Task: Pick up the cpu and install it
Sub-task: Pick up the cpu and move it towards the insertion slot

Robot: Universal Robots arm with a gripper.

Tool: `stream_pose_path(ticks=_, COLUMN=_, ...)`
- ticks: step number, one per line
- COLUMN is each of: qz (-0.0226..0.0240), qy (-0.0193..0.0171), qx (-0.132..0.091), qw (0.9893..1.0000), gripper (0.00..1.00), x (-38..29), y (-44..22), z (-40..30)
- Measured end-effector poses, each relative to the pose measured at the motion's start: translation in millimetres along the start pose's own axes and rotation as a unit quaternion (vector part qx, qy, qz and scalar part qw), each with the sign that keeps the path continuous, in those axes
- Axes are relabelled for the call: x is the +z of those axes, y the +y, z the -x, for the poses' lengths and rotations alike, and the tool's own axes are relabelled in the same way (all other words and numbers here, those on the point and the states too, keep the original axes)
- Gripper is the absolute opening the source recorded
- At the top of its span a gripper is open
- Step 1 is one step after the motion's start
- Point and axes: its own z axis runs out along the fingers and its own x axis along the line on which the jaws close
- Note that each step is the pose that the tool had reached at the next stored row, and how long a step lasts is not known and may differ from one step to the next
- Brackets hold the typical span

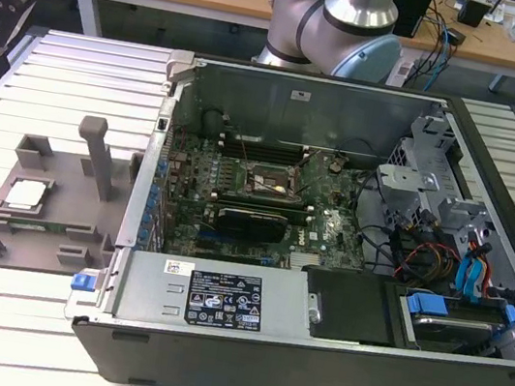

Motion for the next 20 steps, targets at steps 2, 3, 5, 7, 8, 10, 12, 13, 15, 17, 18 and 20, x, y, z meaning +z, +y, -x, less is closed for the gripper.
stream_pose_path(ticks=2, qz=0.0, qy=0.0, qx=0.0, qw=1.0, gripper=0.11, x=0.0, y=0.0, z=-0.1)
stream_pose_path(ticks=3, qz=0.0, qy=0.0, qx=0.0, qw=1.0, gripper=0.11, x=0.0, y=0.0, z=-0.1)
stream_pose_path(ticks=5, qz=0.0, qy=0.0, qx=0.0, qw=1.0, gripper=0.11, x=0.0, y=0.0, z=-0.1)
stream_pose_path(ticks=7, qz=0.0, qy=0.0, qx=0.0, qw=1.0, gripper=0.11, x=0.0, y=0.0, z=-0.2)
stream_pose_path(ticks=8, qz=0.0, qy=0.0, qx=0.0, qw=1.0, gripper=0.16, x=0.0, y=0.0, z=-0.2)
stream_pose_path(ticks=10, qz=0.0, qy=0.0, qx=0.0, qw=1.0, gripper=0.36, x=0.0, y=0.0, z=-0.2)
stream_pose_path(ticks=12, qz=0.0, qy=0.0, qx=0.0, qw=1.0, gripper=0.48, x=0.0, y=0.0, z=-0.3)
stream_pose_path(ticks=13, qz=0.0, qy=0.0, qx=0.0, qw=1.0, gripper=0.54, x=0.0, y=0.0, z=-0.3)
stream_pose_path(ticks=15, qz=0.0, qy=0.0, qx=0.0, qw=1.0, gripper=0.6, x=0.0, y=0.0, z=-0.3)
stream_pose_path(ticks=17, qz=0.0, qy=0.0001, qx=0.0, qw=1.0, gripper=0.6, x=0.4, y=-0.1, z=-0.4)
stream_pose_path(ticks=18, qz=0.0, qy=0.0, qx=0.0, qw=1.0, gripper=0.6, x=0.8, y=-0.1, z=-0.4)
stream_pose_path(ticks=20, qz=0.0, qy=0.0, qx=0.0, qw=1.0, gripper=0.6, x=1.9, y=-0.1, z=-0.5)
